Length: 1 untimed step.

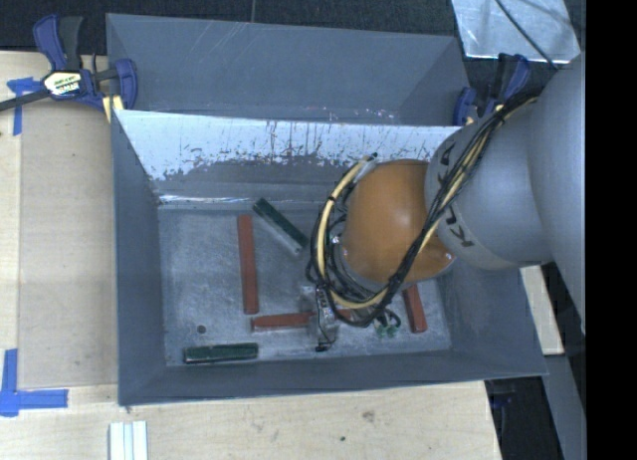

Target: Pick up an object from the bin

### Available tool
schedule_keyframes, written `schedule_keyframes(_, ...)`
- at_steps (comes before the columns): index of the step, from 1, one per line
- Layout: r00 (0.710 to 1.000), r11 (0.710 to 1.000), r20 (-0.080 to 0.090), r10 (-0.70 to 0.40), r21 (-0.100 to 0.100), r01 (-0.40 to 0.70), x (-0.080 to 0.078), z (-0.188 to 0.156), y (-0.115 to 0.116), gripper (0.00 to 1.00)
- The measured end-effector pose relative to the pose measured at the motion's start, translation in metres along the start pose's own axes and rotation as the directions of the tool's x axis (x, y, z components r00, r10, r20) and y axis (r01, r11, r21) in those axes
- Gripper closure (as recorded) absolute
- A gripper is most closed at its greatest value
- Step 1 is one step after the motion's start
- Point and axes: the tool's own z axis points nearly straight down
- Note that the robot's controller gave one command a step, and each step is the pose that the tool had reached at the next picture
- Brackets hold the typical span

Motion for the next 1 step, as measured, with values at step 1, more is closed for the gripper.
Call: schedule_keyframes(1,0.999,0.999,0.009,-0.033,0.001,0.033,0.004,-0.1542,0.0091,1.0)
